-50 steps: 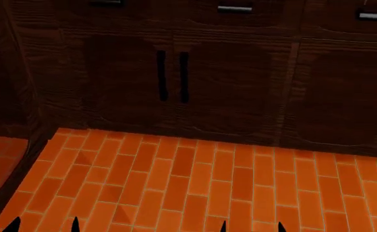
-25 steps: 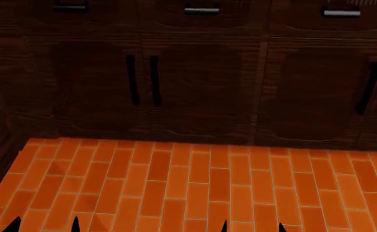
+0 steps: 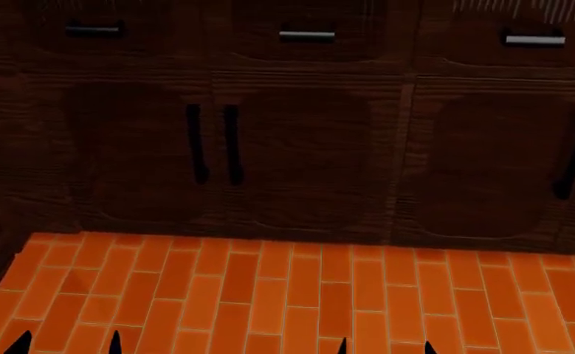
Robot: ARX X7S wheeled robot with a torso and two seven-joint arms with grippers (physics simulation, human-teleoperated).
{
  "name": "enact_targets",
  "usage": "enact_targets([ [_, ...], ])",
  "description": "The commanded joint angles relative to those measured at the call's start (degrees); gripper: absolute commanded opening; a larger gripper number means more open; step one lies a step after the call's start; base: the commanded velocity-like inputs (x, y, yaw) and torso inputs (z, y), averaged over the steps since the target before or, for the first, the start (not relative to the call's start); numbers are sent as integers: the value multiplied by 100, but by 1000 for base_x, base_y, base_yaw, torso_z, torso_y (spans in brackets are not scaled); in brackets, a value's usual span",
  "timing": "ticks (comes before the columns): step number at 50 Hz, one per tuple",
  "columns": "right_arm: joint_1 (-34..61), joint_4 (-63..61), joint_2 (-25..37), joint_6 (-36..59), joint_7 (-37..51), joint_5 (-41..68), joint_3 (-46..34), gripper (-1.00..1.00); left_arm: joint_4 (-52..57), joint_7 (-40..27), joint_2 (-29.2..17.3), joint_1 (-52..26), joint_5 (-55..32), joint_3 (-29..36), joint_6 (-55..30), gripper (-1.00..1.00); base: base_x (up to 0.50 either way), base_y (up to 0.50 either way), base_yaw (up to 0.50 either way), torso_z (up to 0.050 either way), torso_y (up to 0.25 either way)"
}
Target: Navigate to the stove.
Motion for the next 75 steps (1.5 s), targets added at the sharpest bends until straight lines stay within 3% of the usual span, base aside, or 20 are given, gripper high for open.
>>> enact_targets([
  [1, 6, -5, 16, -5, 39, 19, -16, 100, -4, -22, -17, -16, -13, 30, -8, 100, 14, -386, 0, 0, 0],
  [27, 58, 67, 25, 0, 107, 86, -47, 100, -19, -60, -63, -26, -68, 75, 22, 100, -52, -361, 0, 0, 1],
  [59, 102, 121, 71, -18, 168, 110, -133, 100, -65, -110, -102, -67, -103, 152, 44, 100, -241, -82, 0, 0, 0],
  [75, 112, 112, 86, -4, 223, 131, -164, 100, -82, -120, -130, -69, -148, 167, 78, 100, -478, -20, 0, 0, 0],
])
